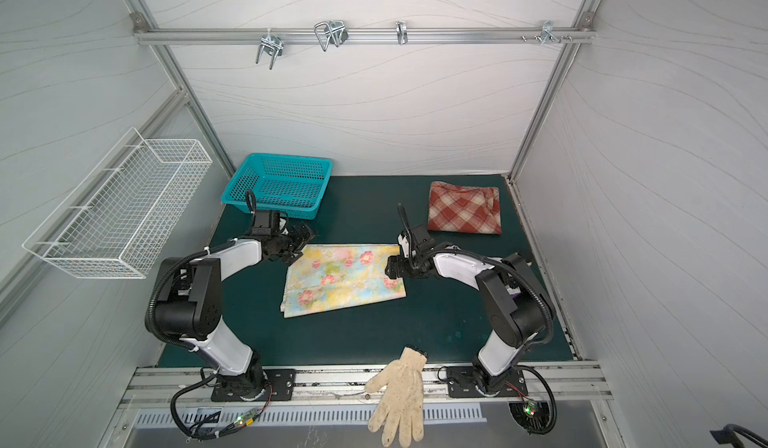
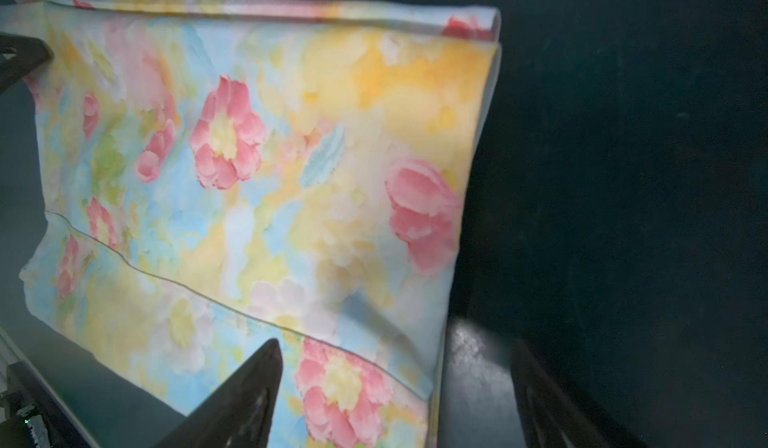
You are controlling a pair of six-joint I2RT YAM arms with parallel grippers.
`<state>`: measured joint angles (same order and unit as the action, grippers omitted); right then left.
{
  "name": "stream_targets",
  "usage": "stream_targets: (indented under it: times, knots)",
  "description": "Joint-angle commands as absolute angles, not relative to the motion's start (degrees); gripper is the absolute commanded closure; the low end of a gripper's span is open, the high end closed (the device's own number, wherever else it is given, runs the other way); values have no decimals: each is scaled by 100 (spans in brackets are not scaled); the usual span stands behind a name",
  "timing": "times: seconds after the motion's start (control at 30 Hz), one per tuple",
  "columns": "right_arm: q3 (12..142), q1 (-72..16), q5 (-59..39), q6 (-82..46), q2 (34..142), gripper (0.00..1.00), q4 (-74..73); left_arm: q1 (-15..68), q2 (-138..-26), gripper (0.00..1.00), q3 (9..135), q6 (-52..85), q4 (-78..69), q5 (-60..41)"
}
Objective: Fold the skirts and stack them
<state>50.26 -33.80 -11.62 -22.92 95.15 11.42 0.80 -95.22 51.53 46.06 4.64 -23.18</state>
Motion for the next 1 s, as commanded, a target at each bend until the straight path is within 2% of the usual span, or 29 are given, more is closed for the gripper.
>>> stream_targets:
  times: [0.0, 0.27, 0.53, 0.67, 0.97]
  knots:
    - [4868, -3482, -1412, -2498, 9652, 15, 835, 93, -9244, 3, 5320, 4676, 440, -2560]
    - [4753, -3529, -1568, -2717, 9806, 16, 641, 414, -8610, 2, 4605, 4731, 383, -2800]
    - [4504, -3525, -1484, -2865, 9694, 16, 512, 624, -8897, 2, 3733, 4860, -273, -2821]
    - [4469, -3533, -1570, -2963, 9785, 17, 445, 624, -8932, 2, 3635, 4754, -158, -2638]
    - [4240, -3543, -1775, -3354, 10068, 34, -99, 624, -9023, 2, 3516, 4720, -198, -2582]
